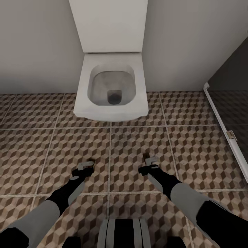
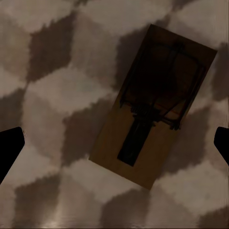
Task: Take the four mousetraps from the cabinet in the bathroom and place them on the bathroom floor. Make sure all four end up on the same floor surface, and ensure that at least two of them are either under or directly next to the same bathroom sink.
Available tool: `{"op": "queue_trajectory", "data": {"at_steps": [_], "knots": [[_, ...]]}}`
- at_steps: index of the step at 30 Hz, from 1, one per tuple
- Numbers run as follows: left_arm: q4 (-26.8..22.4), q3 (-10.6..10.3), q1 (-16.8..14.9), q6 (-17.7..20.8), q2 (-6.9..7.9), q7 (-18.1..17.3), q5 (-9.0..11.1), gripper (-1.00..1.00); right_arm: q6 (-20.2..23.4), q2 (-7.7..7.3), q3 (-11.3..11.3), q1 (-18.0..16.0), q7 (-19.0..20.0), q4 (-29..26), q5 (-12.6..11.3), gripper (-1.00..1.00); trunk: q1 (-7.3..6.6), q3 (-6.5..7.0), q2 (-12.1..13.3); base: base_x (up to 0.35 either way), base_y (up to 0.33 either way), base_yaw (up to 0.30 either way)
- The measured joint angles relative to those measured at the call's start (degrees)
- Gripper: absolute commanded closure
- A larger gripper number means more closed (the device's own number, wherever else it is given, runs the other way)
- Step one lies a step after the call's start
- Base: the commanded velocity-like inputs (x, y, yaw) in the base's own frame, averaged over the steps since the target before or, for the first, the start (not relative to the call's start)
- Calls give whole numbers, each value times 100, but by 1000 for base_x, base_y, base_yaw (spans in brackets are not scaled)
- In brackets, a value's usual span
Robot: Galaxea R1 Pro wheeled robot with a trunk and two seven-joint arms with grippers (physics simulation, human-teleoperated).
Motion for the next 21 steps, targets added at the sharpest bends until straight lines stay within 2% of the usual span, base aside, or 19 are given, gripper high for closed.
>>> {"op": "queue_trajectory", "data": {"at_steps": [9,21], "knots": [[1,0,0,5,0,0,-3,-100,0,0,0,0,-1,0,0,-100,1,0,0,-187,0,0],[-4,0,0,12,0,0,-4,-100,0,0,-5,0,1,0,0,-100,2,0,0,-245,0,0]]}}
